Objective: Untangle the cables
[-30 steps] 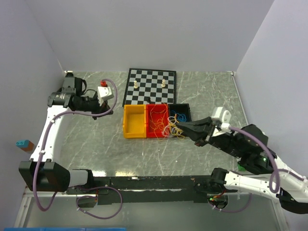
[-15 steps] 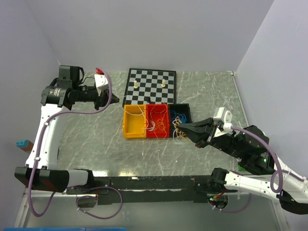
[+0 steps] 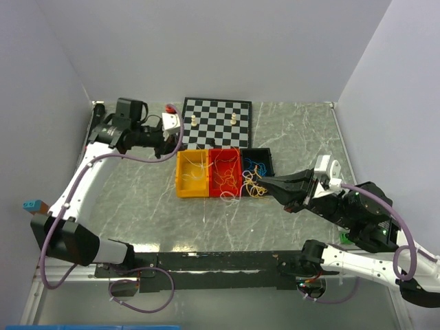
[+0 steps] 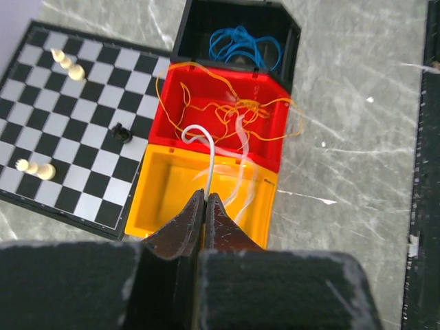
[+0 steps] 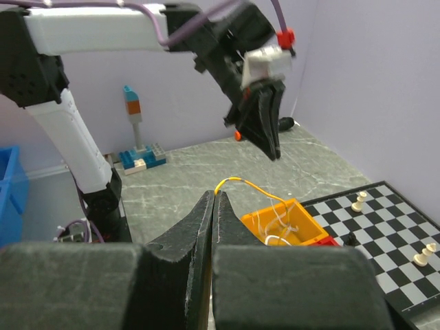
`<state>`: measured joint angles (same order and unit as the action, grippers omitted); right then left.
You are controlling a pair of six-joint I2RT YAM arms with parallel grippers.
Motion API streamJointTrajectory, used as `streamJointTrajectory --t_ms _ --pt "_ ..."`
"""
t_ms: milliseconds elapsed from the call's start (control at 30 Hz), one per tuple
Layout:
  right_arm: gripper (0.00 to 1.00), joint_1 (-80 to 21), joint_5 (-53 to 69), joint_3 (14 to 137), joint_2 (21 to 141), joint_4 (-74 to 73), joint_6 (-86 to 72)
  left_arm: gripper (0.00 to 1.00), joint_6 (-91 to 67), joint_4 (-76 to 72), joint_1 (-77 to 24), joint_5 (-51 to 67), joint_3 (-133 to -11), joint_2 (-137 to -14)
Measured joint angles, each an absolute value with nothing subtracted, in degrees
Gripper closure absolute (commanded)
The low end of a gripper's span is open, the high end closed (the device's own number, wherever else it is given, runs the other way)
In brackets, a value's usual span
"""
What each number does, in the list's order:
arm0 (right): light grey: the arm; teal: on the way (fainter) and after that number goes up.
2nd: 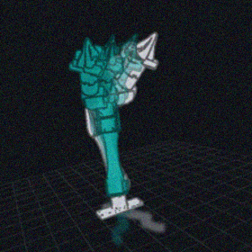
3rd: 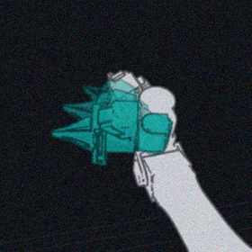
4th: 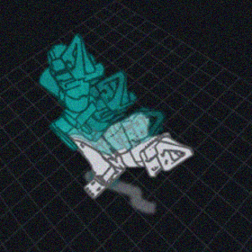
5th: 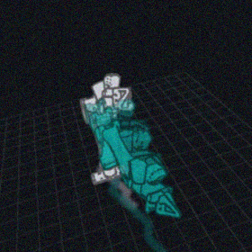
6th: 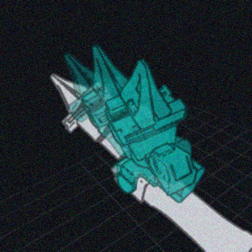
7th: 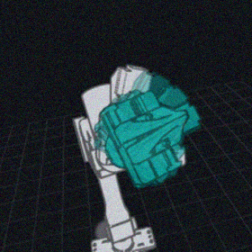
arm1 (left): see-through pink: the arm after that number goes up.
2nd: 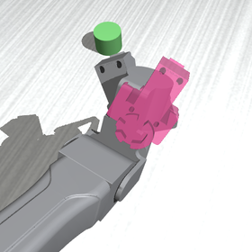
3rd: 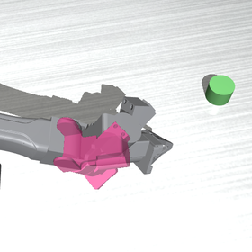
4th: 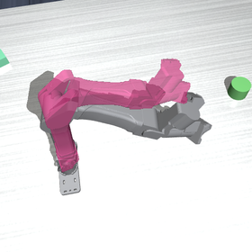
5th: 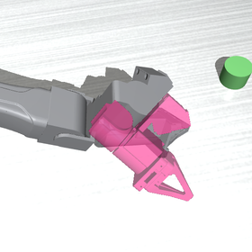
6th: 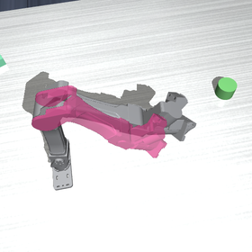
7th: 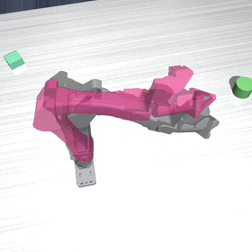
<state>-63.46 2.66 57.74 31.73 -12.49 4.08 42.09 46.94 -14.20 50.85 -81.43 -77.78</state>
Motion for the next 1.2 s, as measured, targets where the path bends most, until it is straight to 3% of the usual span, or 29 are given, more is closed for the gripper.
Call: streamJointTrajectory --t_ms 500,833,1200 --pt "1.00 -63.46 2.68 57.80 29.30 -12.99 4.10 0.99 40.60 37.06 -14.98 41.12 -73.32 -82.67" --pt "1.00 -63.46 3.05 57.87 29.32 -13.32 4.10 0.99 33.01 24.73 -14.98 27.46 -71.85 -82.72" --pt "1.00 -63.46 3.70 58.24 29.47 -13.91 4.10 0.98 31.11 22.79 -15.53 26.55 -70.32 -82.96"
